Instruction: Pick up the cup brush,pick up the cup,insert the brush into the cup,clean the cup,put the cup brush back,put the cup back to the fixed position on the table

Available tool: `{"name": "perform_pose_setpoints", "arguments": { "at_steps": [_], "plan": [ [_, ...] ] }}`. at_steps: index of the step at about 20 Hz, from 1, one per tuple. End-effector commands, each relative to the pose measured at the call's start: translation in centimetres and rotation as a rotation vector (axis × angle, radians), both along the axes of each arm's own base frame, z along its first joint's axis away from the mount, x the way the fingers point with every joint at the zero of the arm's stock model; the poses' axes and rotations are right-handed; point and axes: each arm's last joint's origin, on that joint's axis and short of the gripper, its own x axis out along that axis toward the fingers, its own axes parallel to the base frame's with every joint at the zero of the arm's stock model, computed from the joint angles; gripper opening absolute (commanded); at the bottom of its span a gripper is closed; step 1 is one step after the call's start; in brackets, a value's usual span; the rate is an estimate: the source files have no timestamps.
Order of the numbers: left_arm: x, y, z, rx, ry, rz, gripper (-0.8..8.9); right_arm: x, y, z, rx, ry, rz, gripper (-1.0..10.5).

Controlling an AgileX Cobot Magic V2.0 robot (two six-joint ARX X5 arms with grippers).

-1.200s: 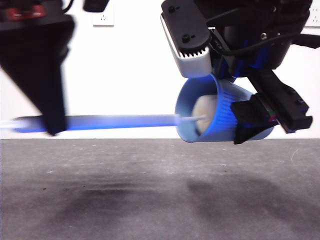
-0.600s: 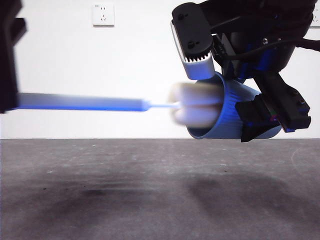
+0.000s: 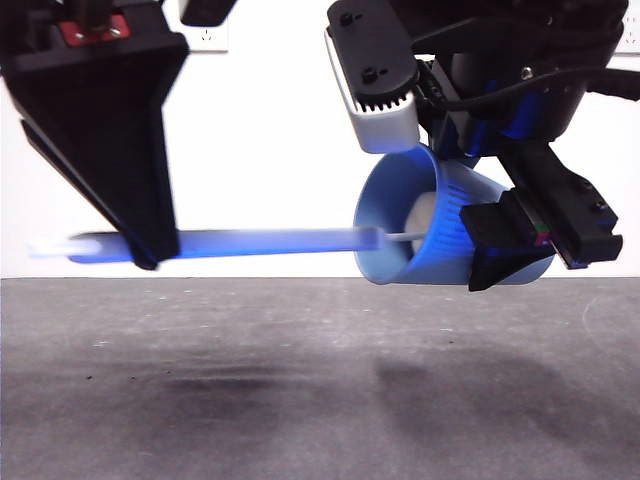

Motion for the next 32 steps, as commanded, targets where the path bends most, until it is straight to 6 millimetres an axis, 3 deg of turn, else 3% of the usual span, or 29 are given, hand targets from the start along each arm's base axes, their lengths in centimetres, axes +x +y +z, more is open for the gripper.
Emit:
{"name": "perform_pose_setpoints", "arguments": {
  "at_steps": [1,5,9,11,14,18,22,27,32],
  "plan": [
    [-0.7,1.1,0.9,0.027,-0.043,0.059,-0.08,0.3,-0.1,0.0,0.026,-0.015,-0.055,-0.2],
    [-2.3,4.0,2.8,0.051,-0.078,0.124,-0.09,1.4,-1.1,0.3,0.119,-0.021,-0.181,-0.2],
    [-4.0,7.0,4.2,0.081,-0.098,0.184,-0.09,1.8,-2.2,1.9,0.269,-0.063,-0.283,-0.2],
    [-4.4,8.4,4.7,0.090,-0.129,0.263,-0.09,1.6,-3.0,3.2,0.396,-0.098,-0.339,-0.2],
    [-4.0,9.6,5.5,-0.017,-0.174,0.521,-0.09,0.8,-4.3,5.8,0.671,-0.151,-0.437,-0.2],
    [-1.1,9.0,5.3,-0.231,-0.230,0.728,-0.09,-0.9,-6.4,8.8,1.038,-0.156,-0.532,-0.2],
    [2.9,7.0,2.8,-0.243,-0.197,0.822,-0.09,-2.5,-7.9,10.7,1.326,-0.030,-0.519,-0.2],
    [6.3,4.6,-0.1,-0.252,-0.151,0.872,-0.09,-3.2,-8.5,11.3,1.408,0.024,-0.488,-0.2],
    [8.6,3.0,-3.3,-0.220,-0.107,0.892,-0.09,-3.3,-8.7,11.5,1.423,0.028,-0.482,-0.2]
  ]
}}
